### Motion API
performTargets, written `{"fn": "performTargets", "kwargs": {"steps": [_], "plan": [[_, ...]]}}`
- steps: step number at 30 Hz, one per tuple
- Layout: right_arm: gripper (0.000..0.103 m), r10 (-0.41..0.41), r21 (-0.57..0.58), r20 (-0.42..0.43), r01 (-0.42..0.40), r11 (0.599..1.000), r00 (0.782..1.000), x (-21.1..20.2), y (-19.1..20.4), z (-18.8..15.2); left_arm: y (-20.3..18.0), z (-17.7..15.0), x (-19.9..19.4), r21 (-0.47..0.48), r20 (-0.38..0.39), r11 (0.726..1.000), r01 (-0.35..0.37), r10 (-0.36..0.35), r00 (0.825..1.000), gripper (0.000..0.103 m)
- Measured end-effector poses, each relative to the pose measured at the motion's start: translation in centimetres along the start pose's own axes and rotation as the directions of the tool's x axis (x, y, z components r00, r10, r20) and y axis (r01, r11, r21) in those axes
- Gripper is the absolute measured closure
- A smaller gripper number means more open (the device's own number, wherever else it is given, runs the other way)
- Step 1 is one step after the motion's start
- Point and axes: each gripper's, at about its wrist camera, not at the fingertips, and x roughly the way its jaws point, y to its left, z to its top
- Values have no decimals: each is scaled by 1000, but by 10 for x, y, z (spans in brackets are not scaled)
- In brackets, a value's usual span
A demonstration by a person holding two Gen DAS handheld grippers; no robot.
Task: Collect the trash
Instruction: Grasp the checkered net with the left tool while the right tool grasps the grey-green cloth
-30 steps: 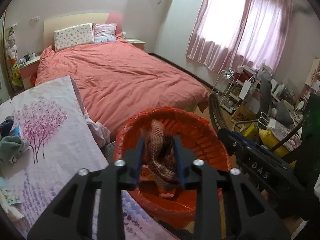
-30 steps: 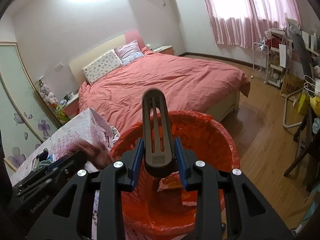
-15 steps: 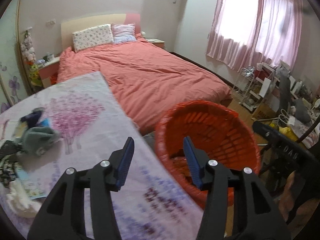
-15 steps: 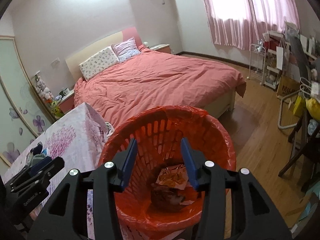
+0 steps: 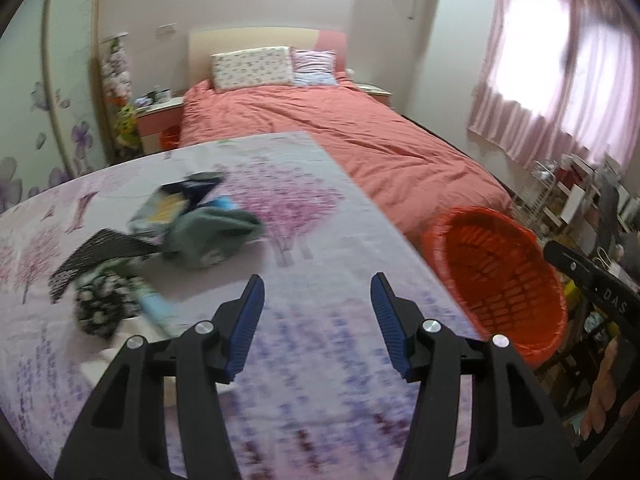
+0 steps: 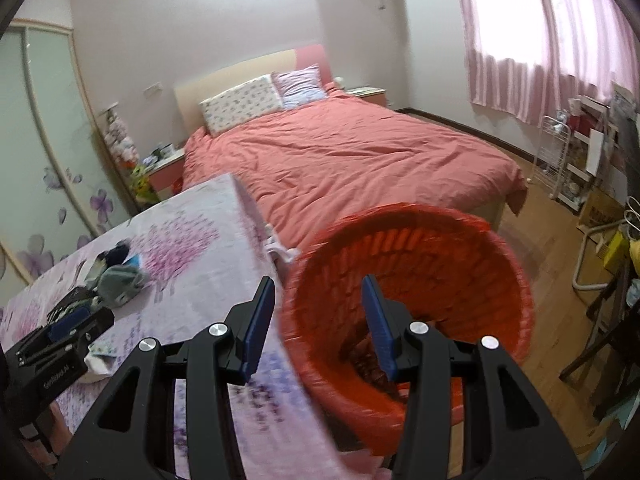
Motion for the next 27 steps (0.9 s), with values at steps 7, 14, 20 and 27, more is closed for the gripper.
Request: {"fn": "performTargets", "kwargs": {"steps": [7,14,20,27], "plan": [[57,55,-75,-46,-58,995,997,9,50,-15,67,-5,-18,-67,18,991,-113,115,993,46],[57,92,-163,-93,-106,981,991,20,96,-30,143,-2,-22,-174,-3,957,-231,234,972,45],[57,108,-185,-114,-127,974,988,32,123,-35,181,8,-6,-233,-42,944,-235,232,972,42],[57,117,-223,-127,-143,964,985,52,157,-38,193,16,25,-236,-85,953,-187,172,981,40]]}}
